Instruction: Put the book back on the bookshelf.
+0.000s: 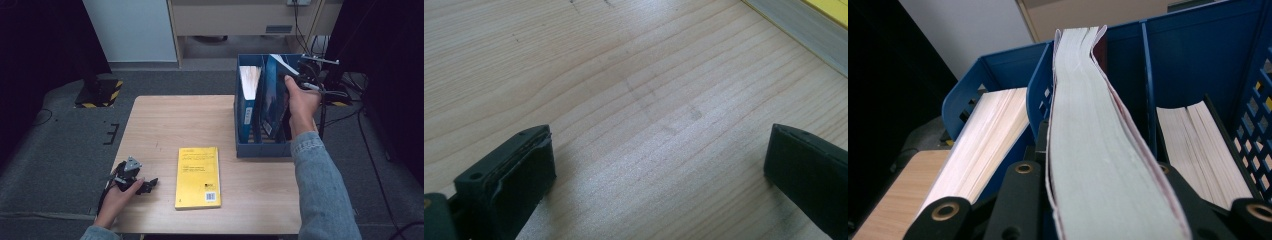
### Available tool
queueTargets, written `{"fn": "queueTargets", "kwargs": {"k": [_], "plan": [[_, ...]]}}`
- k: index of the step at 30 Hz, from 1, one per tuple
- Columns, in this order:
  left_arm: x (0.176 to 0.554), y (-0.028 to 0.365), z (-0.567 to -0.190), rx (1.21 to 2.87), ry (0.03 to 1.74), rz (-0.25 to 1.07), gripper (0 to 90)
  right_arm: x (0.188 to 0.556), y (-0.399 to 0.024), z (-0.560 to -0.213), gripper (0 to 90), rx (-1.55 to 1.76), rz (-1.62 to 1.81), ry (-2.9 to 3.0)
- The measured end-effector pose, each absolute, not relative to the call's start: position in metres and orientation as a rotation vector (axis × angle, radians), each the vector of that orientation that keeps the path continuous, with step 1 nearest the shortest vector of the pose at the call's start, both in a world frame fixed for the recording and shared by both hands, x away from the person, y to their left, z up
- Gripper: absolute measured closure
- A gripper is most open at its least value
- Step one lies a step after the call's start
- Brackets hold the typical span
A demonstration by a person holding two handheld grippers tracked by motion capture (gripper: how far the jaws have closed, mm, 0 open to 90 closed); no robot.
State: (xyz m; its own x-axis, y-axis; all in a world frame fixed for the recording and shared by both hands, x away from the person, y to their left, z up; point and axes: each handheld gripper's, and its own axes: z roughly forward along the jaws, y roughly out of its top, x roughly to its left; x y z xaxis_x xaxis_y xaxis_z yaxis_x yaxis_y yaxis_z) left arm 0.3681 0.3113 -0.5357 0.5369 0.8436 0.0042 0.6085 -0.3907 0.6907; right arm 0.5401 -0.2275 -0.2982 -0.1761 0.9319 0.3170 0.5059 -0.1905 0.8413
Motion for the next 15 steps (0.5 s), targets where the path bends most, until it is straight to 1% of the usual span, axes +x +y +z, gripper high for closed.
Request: {"fn": "queueTargets", "kwargs": {"k": [15], "plan": [[0.368,0.311,-0.536,2.136,1.169,0.473,0.0,0.547,-0.219,-0.322,72.3,1.673,1.323,1.652]]}}
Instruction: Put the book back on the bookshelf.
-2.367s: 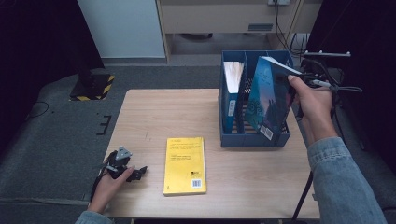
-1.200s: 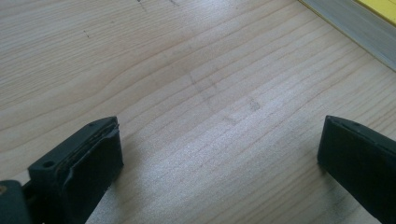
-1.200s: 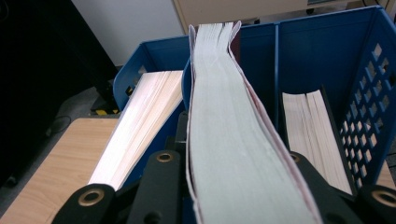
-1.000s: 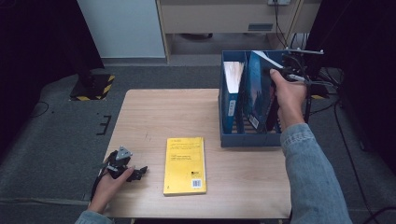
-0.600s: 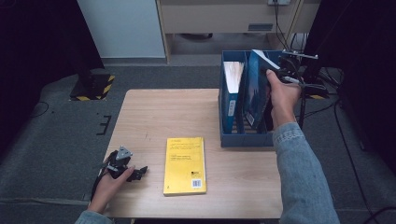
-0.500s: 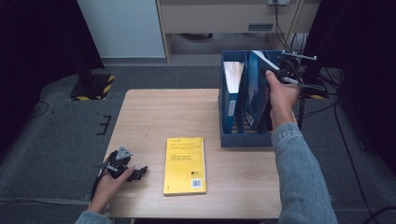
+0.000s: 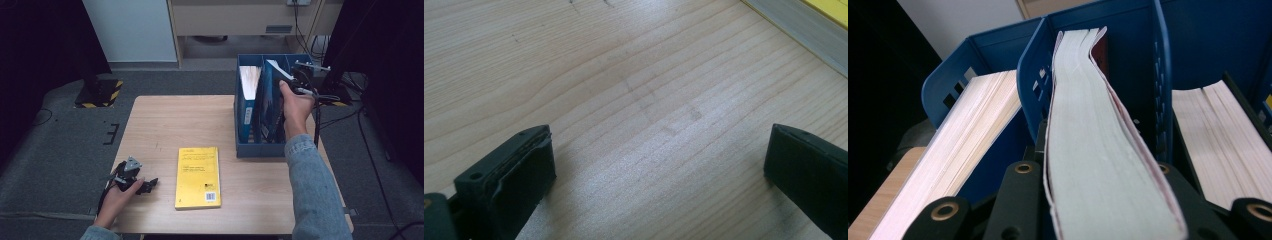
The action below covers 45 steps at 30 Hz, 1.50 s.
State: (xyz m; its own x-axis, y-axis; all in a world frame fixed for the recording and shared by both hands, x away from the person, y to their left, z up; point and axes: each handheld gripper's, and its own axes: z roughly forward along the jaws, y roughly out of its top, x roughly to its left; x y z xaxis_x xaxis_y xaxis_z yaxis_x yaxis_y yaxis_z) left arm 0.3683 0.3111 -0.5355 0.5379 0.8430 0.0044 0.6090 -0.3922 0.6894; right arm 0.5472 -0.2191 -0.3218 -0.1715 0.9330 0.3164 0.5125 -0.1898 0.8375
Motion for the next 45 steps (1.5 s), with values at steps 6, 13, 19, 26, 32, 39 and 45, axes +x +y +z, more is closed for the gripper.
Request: {"fn": "queueTargets", "kwargs": {"k": [6,13,19,26,32,39,45], "plan": [[0.368,0.311,-0.536,2.133,1.168,0.474,0.0,0.549,-0.215,-0.324,72.4,1.664,1.327,1.648],[0.368,0.311,-0.536,2.134,1.169,0.474,0.0,0.550,-0.216,-0.333,72.4,1.674,1.322,1.636],[0.369,0.311,-0.536,2.131,1.167,0.474,0.0,0.549,-0.214,-0.339,72.3,1.669,1.319,1.646],[0.369,0.311,-0.536,2.131,1.166,0.474,0.0,0.550,-0.212,-0.342,72.3,1.664,1.307,1.657],[0.369,0.310,-0.536,2.132,1.166,0.474,0.0,0.547,-0.213,-0.344,72.0,1.660,1.323,1.647],[0.369,0.310,-0.536,2.134,1.168,0.473,0.0,0.539,-0.214,-0.344,70.9,1.664,1.308,1.685],[0.368,0.309,-0.536,2.135,1.167,0.474,0.0,0.529,-0.211,-0.340,70.1,1.672,1.251,1.755]]}}
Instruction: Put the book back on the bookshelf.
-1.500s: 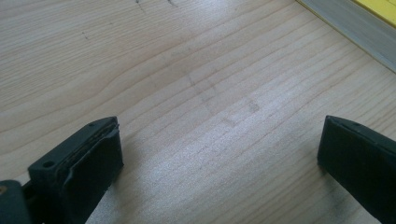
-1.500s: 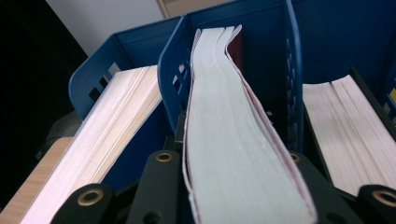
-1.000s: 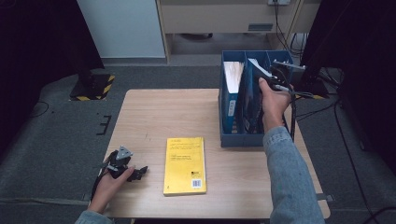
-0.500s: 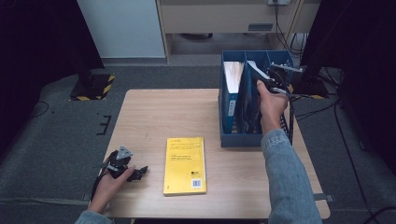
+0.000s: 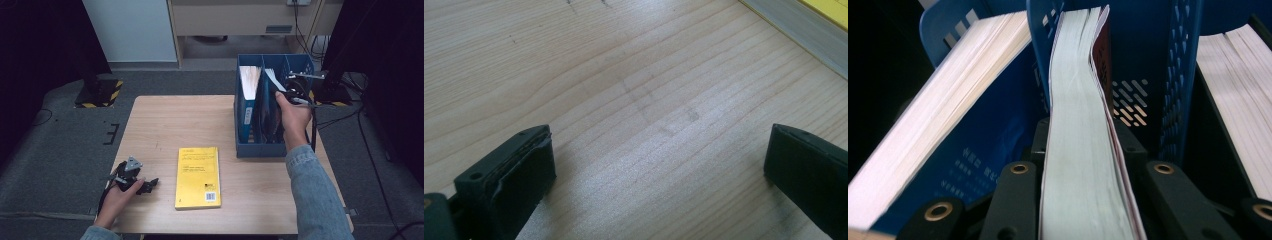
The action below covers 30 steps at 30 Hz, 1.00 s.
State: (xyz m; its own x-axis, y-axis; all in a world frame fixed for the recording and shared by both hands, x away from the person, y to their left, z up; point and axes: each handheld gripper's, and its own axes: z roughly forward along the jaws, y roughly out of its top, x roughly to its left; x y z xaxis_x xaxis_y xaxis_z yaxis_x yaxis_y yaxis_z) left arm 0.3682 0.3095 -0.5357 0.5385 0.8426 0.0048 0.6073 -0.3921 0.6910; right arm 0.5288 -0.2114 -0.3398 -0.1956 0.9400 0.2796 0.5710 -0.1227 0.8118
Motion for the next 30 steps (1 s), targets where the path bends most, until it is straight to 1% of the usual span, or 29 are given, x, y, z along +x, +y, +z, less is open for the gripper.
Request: {"fn": "queueTargets", "kwargs": {"k": [14,30], "plan": [[0.368,0.309,-0.536,2.137,1.167,0.470,0.0,0.508,-0.212,-0.346,67.1,1.654,1.259,1.818],[0.368,0.309,-0.535,2.140,1.166,0.468,0.0,0.505,-0.211,-0.346,64.4,1.661,1.274,1.827]]}}
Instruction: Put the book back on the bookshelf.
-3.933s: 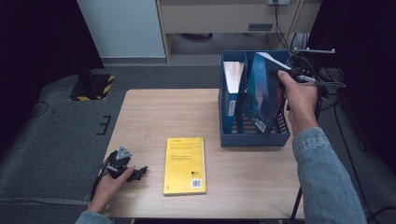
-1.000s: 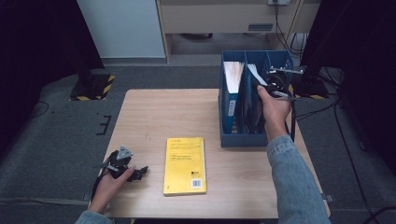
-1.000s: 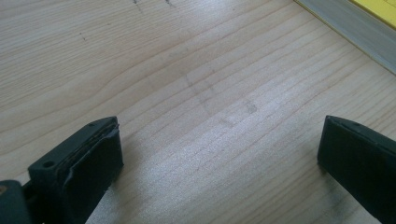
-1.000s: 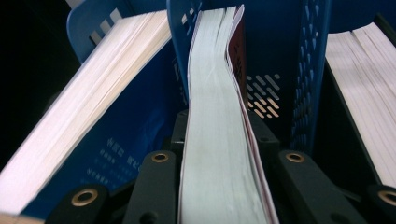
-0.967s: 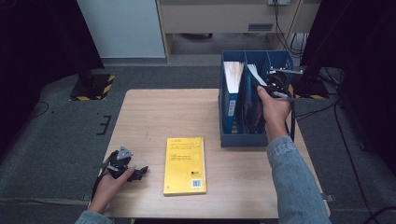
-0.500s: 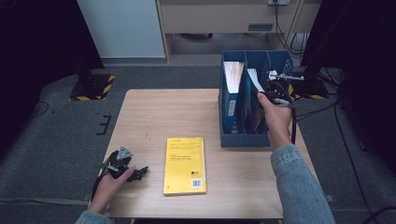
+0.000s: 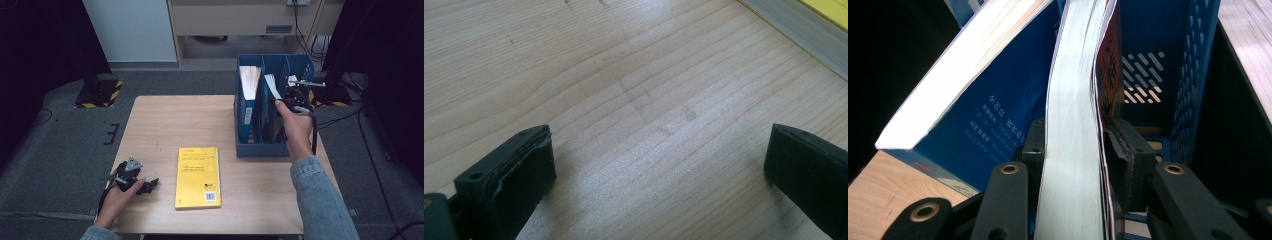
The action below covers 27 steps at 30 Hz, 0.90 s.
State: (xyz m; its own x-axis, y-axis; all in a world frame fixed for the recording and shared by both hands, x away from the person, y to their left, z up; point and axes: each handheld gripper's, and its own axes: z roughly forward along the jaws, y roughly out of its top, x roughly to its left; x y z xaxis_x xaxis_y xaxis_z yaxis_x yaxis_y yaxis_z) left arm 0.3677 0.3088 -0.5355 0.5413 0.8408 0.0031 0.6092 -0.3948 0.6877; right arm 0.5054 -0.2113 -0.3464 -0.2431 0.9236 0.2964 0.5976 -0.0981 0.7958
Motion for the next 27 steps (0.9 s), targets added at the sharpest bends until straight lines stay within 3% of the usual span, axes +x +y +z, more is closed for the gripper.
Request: {"fn": "queueTargets", "kwargs": {"k": [15,27], "plan": [[0.3678,0.3084,-0.5356,2.135,1.168,0.468,0.0,0.5084,-0.2133,-0.3446,62.4,1.695,1.320,1.798],[0.3682,0.3077,-0.5360,2.132,1.164,0.469,0.0,0.5097,-0.2120,-0.3386,70.0,1.682,1.263,1.802]]}}
